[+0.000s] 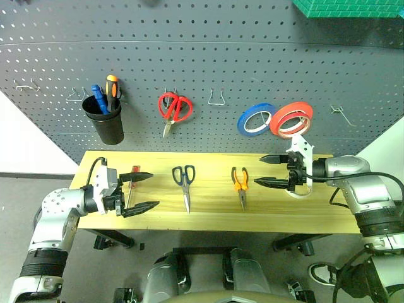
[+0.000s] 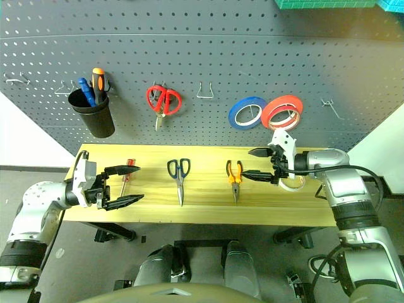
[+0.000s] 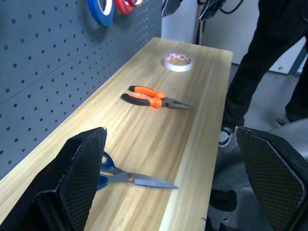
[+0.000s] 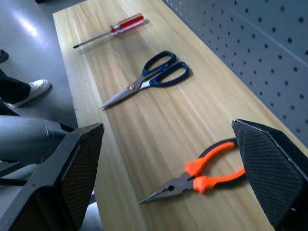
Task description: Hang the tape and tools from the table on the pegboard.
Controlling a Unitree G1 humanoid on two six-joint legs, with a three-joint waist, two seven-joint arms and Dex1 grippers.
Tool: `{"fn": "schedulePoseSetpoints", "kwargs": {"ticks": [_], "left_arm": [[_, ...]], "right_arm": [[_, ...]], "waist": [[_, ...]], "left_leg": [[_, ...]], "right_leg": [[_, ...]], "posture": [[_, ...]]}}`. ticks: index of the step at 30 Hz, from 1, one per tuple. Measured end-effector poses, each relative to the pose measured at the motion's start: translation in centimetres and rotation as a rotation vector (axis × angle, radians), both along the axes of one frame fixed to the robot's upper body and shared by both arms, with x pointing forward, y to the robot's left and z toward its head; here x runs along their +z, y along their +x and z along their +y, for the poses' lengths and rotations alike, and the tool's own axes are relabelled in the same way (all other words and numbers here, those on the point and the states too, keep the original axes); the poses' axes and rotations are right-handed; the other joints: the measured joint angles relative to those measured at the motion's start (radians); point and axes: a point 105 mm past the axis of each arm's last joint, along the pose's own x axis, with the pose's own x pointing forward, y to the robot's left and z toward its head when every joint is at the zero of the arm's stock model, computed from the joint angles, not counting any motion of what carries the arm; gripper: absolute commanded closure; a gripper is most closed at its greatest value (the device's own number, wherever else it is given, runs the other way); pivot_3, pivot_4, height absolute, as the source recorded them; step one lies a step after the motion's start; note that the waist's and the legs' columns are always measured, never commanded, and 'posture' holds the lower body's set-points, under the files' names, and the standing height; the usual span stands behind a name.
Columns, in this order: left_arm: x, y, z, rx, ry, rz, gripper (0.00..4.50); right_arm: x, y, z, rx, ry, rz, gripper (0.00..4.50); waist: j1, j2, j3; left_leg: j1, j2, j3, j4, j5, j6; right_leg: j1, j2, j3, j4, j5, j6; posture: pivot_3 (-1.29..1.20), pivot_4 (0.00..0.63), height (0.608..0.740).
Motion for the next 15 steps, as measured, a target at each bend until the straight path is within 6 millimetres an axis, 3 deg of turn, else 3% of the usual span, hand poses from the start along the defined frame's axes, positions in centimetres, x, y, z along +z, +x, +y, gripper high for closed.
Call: {"fn": "schedulePoseSetpoints", "kwargs": {"ticks": [15], "left_arm": [[-1.8,1.4,-2.8,0.045,0.042,-0.011,0.03]], "right_arm": [[-2.4,-0.1,-2.8,-0.18,-0.143,0.038,0.0]], "waist": [[-0.001,0.0,0.0]], "left_leg": [[0.0,0.0,0.0,0.0,0.0,0.0]], "right_leg": [[0.0,-0.001,0.0,0.0,0.0,0.0]], "posture": [[-0.16,0.165,0.73]]}}
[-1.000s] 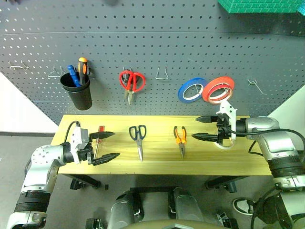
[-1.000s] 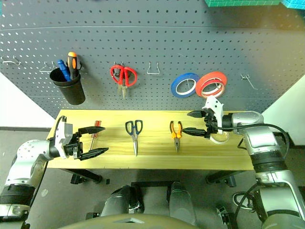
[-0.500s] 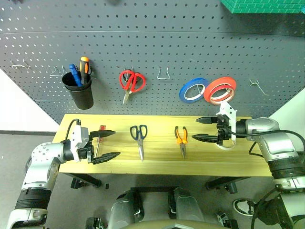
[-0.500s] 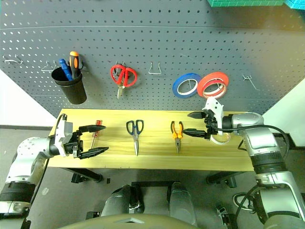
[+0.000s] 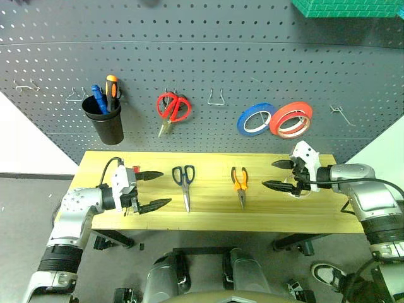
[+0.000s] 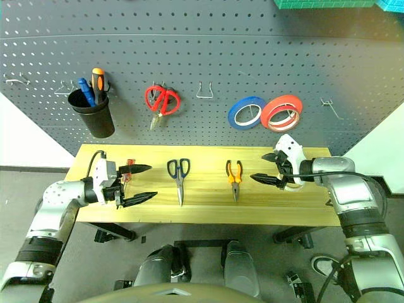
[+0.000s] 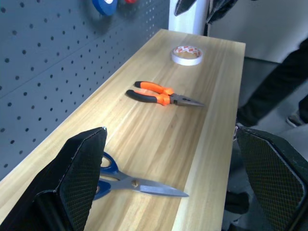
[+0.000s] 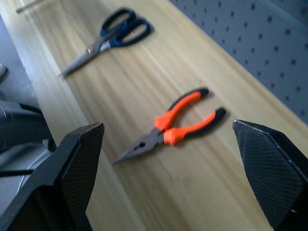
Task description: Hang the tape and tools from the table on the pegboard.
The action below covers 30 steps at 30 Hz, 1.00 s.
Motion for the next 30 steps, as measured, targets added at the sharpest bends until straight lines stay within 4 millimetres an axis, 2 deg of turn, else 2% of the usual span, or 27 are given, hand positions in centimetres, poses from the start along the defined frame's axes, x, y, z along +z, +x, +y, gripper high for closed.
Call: {"fn": "schedulePoseSetpoints", "kwargs": {"ticks": [5,11,14,20,24,30], "left_arm": [[-0.4,0.2,-0.8,-0.024,0.044,0.005,0.03],[0.6,2.2,-2.2,-0.034,0.139,-0.042,0.03],[0.7,3.1,-3.6,-0.049,0.176,-0.034,0.03],[1.7,4.6,-7.7,-0.101,0.188,-0.024,0.03],[2.1,5.5,-9.4,-0.091,0.167,-0.016,0.03],[1.6,6.5,-11.6,-0.067,0.19,0.009,0.03]], "right_arm": [[-0.3,0.3,-1.0,-0.076,-0.055,0.019,0.0],[-0.8,1.8,-2.4,-0.191,-0.147,0.043,0.0],[-1.3,2.2,-2.7,-0.233,-0.159,0.065,0.0],[-1.8,3.0,-4.0,-0.336,-0.194,0.094,0.0],[-2.2,3.3,-5.2,-0.397,-0.22,0.106,0.0],[-2.9,4.2,-6.0,-0.468,-0.242,0.121,0.0]], "waist": [[-0.002,-0.001,0.012],[-0.001,0.0,0.043],[-0.003,0.0,0.057],[-0.003,-0.001,0.083],[-0.01,-0.002,0.095],[-0.03,-0.005,0.117]], "left_leg": [[0.001,0.0,0.0,0.0,0.0,0.0],[0.001,0.0,0.0,0.001,0.0,0.0],[0.0,0.0,0.0,0.001,0.0,0.0],[-0.006,0.0,0.0,0.007,0.001,0.001],[-0.006,0.0,-0.002,0.01,0.001,0.001],[-0.007,0.0,-0.002,0.013,0.001,0.001]], "right_leg": [[0.0,-0.001,0.0,0.001,0.0,0.0],[-0.001,-0.002,-0.001,0.002,0.0,-0.001],[-0.001,-0.002,-0.001,0.003,0.0,-0.001],[-0.003,-0.002,-0.001,0.009,0.0,0.0],[-0.002,-0.002,-0.001,0.011,0.0,0.0],[-0.002,-0.003,-0.001,0.012,0.0,0.0]], "posture": [[-0.17,0.203,0.73],[-0.19,0.245,0.73],[-0.19,0.258,0.73],[-0.2,0.282,0.73],[-0.21,0.296,0.73],[-0.21,0.311,0.73]]}}
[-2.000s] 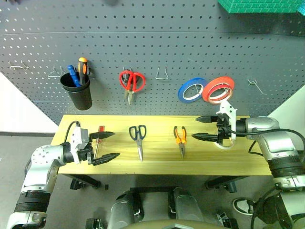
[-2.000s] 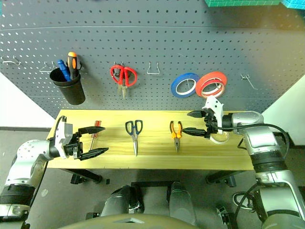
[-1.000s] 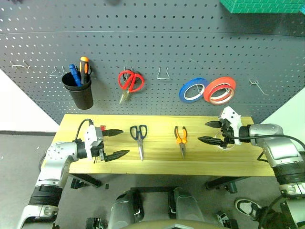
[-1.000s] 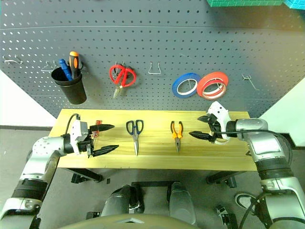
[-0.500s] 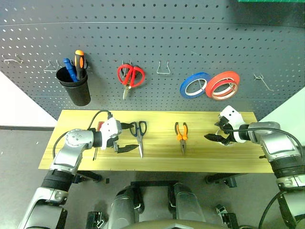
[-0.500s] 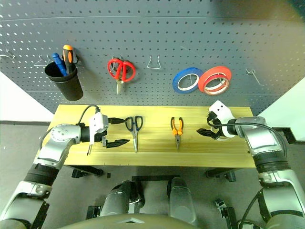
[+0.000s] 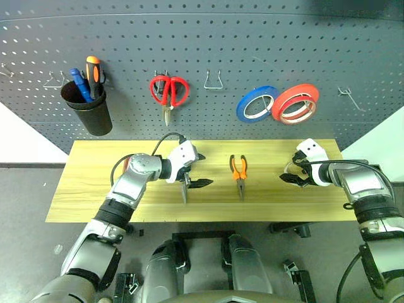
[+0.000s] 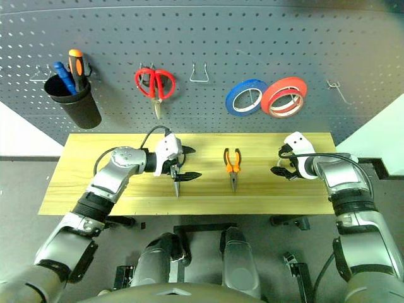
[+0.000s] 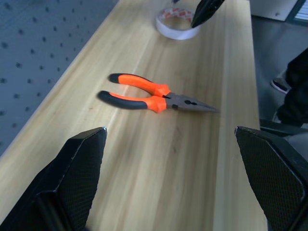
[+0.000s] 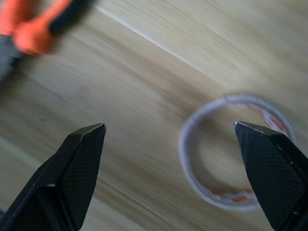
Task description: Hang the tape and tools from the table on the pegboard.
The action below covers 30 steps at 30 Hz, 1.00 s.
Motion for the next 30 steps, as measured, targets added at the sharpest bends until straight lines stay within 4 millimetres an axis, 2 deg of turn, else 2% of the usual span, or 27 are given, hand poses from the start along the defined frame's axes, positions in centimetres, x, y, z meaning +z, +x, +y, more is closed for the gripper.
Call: {"fn": "schedulePoseSetpoints", "kwargs": {"ticks": [10,15,18,24,27,29,30], "left_arm": [[-0.3,0.7,-1.6,0.002,0.02,0.015,0.03],[-0.5,0.5,-2.2,-0.011,0.03,0.023,0.03],[-0.6,0.5,-2.2,-0.014,0.034,0.022,0.0],[0.2,0.2,-2.1,-0.026,0.033,-0.014,0.0],[-0.3,-0.1,-1.3,-0.012,0.049,0.001,0.0],[-0.7,-0.4,-0.8,-0.005,0.057,0.011,0.0],[-0.9,-0.5,-0.6,-0.002,0.06,0.016,0.0]], "right_arm": [[-1.7,1.6,0.1,-0.058,-0.025,0.031,0.0],[-1.2,2.5,-0.1,-0.067,-0.042,0.012,0.0],[-0.9,2.8,-0.1,-0.061,-0.047,0.008,0.55],[-1.1,2.8,0.7,-0.007,-0.054,0.026,2.61],[-1.0,2.8,1.0,0.01,-0.057,0.029,3.66],[-1.0,2.6,1.2,0.023,-0.055,0.032,4.26],[-1.0,2.6,1.3,0.032,-0.06,0.031,4.41]], "waist": [[-0.022,0.001,0.038],[-0.024,0.002,0.061],[-0.024,0.001,0.067],[-0.023,0.001,0.068],[-0.023,0.001,0.068],[-0.023,0.001,0.068],[-0.022,0.001,0.068]], "left_leg": [[-0.001,0.0,0.0,0.001,0.002,0.002],[-0.001,0.0,0.001,0.001,0.002,0.002],[-0.001,0.001,0.001,0.001,0.002,0.002],[0.001,0.001,0.001,0.002,0.001,0.0],[0.0,0.001,0.001,0.001,0.001,-0.001],[0.0,0.001,0.001,0.001,0.001,-0.001],[0.0,0.001,0.001,0.001,0.001,-0.001]], "right_leg": [[-0.001,0.0,0.0,0.003,0.0,0.0],[-0.001,0.0,0.001,0.003,0.0,0.001],[-0.001,0.0,0.001,0.003,0.001,0.002],[0.0,-0.001,0.001,0.003,0.001,0.001],[-0.001,-0.001,0.001,0.003,0.001,0.001],[-0.001,-0.001,0.001,0.003,0.001,0.001],[-0.001,-0.001,0.001,0.003,0.001,0.001]], "posture": [[-0.19,0.359,0.73],[-0.18,0.38,0.73],[-0.17,0.38,0.73],[-0.17,0.363,0.73],[-0.17,0.355,0.73],[-0.18,0.346,0.73],[-0.18,0.344,0.73]]}}
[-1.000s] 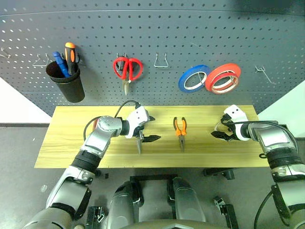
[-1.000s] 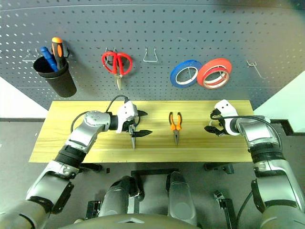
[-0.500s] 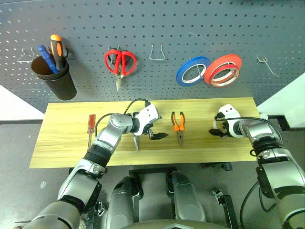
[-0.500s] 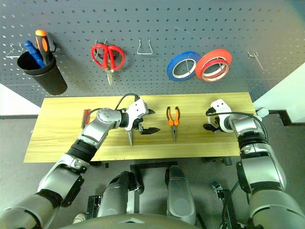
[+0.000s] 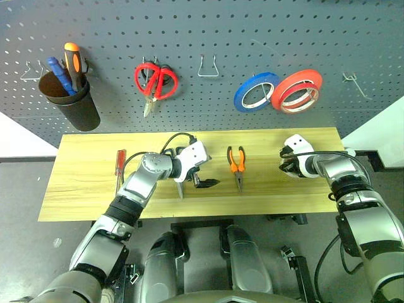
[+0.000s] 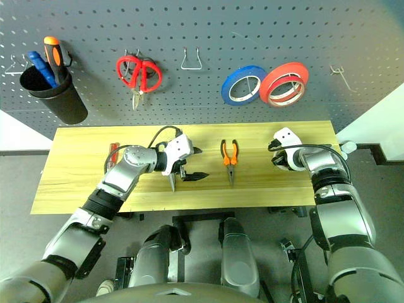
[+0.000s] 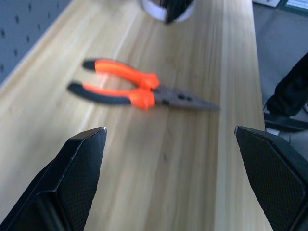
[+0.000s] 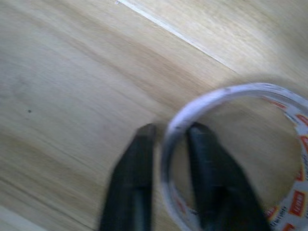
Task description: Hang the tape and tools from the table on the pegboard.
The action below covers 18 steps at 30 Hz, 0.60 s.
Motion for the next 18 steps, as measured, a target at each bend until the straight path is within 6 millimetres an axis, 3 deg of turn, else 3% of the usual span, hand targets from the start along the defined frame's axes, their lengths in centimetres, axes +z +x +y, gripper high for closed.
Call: {"fn": "schedulePoseSetpoints", "kwargs": {"ticks": [6,10,14,18], "left_arm": [[0.7,-0.6,0.2,-0.005,-0.046,-0.031,0.0],[1.9,-1.9,0.6,-0.019,-0.111,-0.051,0.0],[2.2,-2.7,2.6,-0.009,-0.095,-0.06,0.0],[3.6,-3.7,3.2,-0.061,-0.136,-0.078,0.0]], "right_arm": [[-0.2,-1.1,-0.2,0.002,-0.006,0.01,4.41],[0.4,-3.9,-0.8,0.002,0.024,0.046,4.41],[3.5,-5.7,-0.8,0.025,0.056,-0.028,4.41],[6.5,-6.6,-0.3,0.087,0.068,-0.129,4.41]], "waist": [[0.004,0.0,0.0],[0.002,0.002,-0.001],[-0.005,0.003,-0.002],[-0.006,0.002,-0.005]], "left_leg": [[-0.002,0.0,0.0,0.0,0.0,0.0],[-0.005,-0.001,0.0,-0.001,0.002,-0.004],[-0.004,0.0,0.0,-0.001,0.0,-0.001],[-0.005,0.0,-0.001,-0.001,0.0,-0.001]], "right_leg": [[-0.002,-0.001,0.0,0.0,0.0,0.0],[-0.004,-0.001,0.0,-0.001,0.001,0.004],[-0.004,0.001,0.0,-0.001,0.002,0.004],[-0.004,0.002,0.0,-0.003,0.003,0.001]], "posture": [[-0.21,0.314,0.73],[-0.24,0.276,0.73],[-0.27,0.239,0.73],[-0.29,0.207,0.73]]}}
